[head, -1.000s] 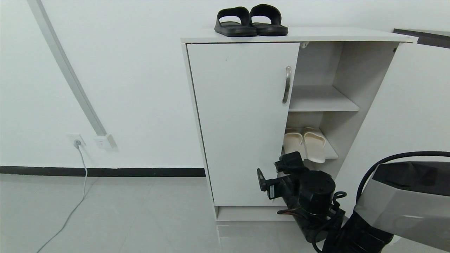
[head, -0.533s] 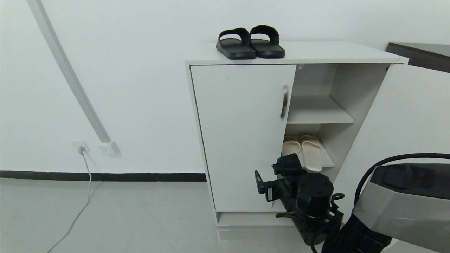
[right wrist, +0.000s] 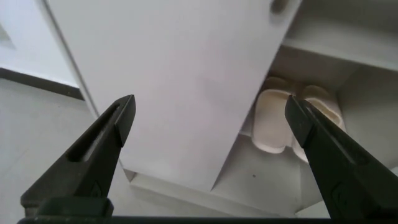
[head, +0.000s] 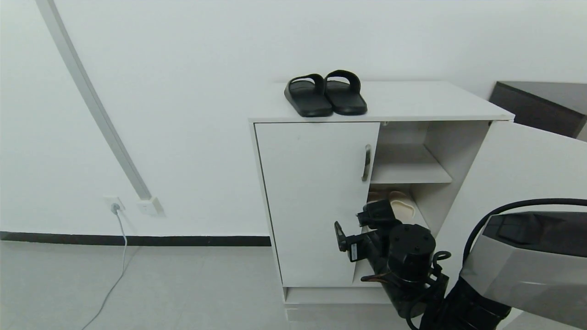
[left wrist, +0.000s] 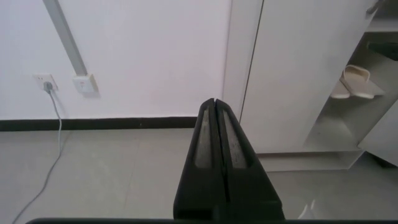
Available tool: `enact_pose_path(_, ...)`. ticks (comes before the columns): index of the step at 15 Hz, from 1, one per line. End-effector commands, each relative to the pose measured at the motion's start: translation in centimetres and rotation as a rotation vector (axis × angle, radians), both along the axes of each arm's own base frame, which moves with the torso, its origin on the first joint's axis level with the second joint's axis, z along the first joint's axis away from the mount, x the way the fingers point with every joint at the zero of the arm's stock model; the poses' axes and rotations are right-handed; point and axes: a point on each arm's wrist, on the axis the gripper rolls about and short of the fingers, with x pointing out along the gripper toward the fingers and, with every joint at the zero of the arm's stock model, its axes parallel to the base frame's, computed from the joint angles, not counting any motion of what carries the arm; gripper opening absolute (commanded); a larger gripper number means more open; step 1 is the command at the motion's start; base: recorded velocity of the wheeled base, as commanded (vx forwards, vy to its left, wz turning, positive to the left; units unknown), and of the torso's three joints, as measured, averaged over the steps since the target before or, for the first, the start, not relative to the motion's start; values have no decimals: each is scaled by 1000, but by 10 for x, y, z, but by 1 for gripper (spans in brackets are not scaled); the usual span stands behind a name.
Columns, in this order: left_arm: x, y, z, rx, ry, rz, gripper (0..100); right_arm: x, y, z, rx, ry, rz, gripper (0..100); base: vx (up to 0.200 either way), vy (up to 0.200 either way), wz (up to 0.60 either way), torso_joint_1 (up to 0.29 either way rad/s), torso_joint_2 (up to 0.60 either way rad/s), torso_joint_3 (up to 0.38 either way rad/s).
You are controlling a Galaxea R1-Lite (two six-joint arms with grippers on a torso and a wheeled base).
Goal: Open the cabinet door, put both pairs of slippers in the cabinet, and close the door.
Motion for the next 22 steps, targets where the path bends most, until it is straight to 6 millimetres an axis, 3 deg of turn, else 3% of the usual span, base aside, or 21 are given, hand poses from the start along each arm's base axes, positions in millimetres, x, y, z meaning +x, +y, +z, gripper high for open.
enact_pose_path(1, 0, 0, 0, 0, 1, 0, 0, 0, 0, 0, 0, -1, -3, 100, 0, 0, 0, 149, -476, -334)
enact_pose_path(22, 0, 0, 0, 0, 0, 2, 0, -1, -8, -14, -31, 26, 57, 100, 0, 0, 0, 218, -527, -308)
